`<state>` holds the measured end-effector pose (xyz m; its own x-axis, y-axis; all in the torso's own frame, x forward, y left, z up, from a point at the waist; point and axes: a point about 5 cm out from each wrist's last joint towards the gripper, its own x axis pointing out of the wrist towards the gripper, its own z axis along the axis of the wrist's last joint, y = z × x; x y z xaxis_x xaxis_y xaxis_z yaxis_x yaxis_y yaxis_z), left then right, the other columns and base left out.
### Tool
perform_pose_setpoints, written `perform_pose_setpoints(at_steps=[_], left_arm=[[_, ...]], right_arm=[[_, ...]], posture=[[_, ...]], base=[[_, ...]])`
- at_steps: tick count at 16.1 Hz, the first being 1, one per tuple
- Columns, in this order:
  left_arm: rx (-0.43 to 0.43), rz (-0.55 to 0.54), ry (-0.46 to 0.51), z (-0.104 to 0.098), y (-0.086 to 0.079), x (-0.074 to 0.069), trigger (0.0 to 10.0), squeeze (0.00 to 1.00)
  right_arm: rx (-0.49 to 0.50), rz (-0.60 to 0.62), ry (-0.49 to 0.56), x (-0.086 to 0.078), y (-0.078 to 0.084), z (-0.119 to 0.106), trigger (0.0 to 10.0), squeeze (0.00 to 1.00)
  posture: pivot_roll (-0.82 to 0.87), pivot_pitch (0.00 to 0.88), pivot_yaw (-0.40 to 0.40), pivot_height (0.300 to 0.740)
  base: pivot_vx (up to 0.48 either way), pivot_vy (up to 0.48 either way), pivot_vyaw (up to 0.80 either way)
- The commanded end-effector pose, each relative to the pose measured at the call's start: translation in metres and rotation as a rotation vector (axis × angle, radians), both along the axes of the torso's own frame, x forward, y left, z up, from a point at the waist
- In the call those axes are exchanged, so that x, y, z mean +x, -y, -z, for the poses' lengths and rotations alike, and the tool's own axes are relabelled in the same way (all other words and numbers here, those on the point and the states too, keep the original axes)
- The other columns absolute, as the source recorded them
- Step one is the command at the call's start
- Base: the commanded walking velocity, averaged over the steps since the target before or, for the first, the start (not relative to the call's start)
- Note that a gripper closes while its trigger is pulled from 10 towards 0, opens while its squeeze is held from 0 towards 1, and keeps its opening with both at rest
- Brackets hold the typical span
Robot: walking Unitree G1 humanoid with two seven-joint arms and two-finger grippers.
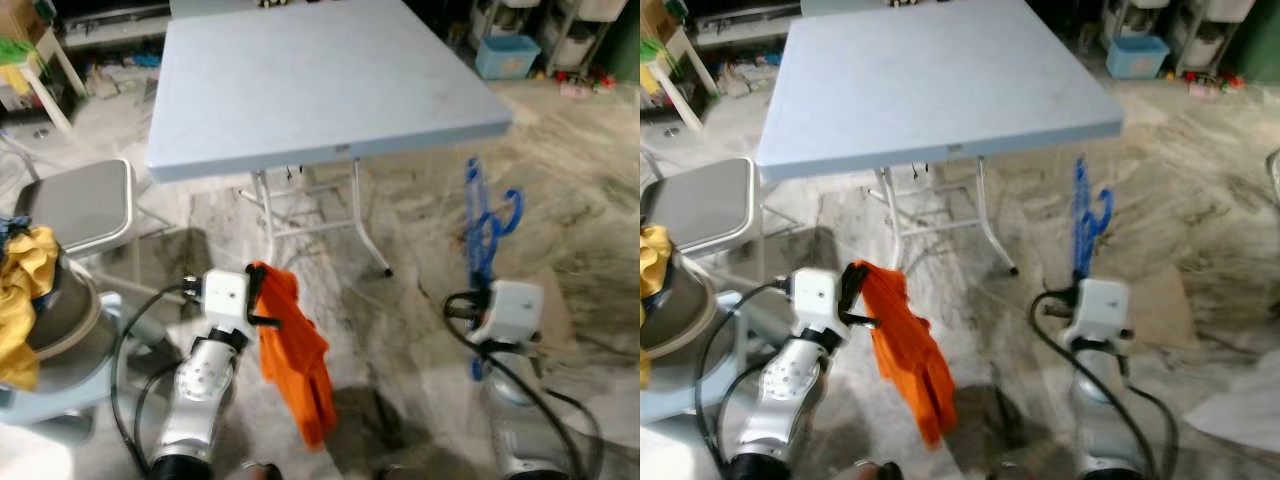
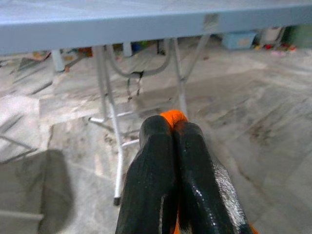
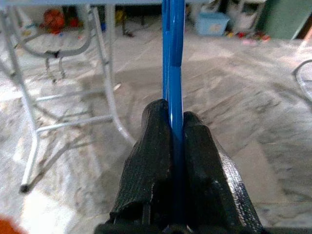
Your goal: Hang hanger
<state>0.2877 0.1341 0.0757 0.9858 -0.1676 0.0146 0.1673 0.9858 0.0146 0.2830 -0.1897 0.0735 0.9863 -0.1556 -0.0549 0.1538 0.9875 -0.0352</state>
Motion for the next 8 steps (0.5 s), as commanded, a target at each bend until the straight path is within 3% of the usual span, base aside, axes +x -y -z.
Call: perform_pose_setpoints(at_steps=[1,3,5,6,8], left_arm=[[0.004,-0.021,0.060,-0.013,-0.004,0.001,10.0,0.00],[0.018,-0.031,0.074,-0.016,-0.008,-0.001,10.0,0.00],[0.030,-0.028,0.076,-0.016,-0.010,-0.003,10.0,0.00],[0.032,-0.026,0.063,-0.013,-0.010,-0.004,10.0,0.00],[0.034,-0.034,0.060,-0.012,-0.010,-0.001,10.0,0.00]], right_arm=[[-0.002,-0.013,-0.004,0.002,-0.001,0.001,10.0,0.00],[-0.023,-0.038,0.000,0.002,-0.004,0.001,10.0,0.00],[-0.003,-0.033,-0.068,-0.006,-0.002,0.017,10.0,0.00],[-0.007,-0.063,-0.187,-0.014,-0.002,0.040,10.0,0.00],[0.007,-0.062,-0.316,-0.026,0.000,0.069,10.0,0.00]], posture=[[-0.17,0.188,0.046,0.740],[-0.17,0.191,0.050,0.740],[-0.16,0.181,0.053,0.740],[-0.16,0.168,0.053,0.740],[-0.15,0.150,0.057,0.740]], base=[[0.416,0.000,0.00],[0.418,0.000,0.00],[0.416,0.000,0.00],[0.420,0.000,0.00],[0.416,0.000,0.00]])
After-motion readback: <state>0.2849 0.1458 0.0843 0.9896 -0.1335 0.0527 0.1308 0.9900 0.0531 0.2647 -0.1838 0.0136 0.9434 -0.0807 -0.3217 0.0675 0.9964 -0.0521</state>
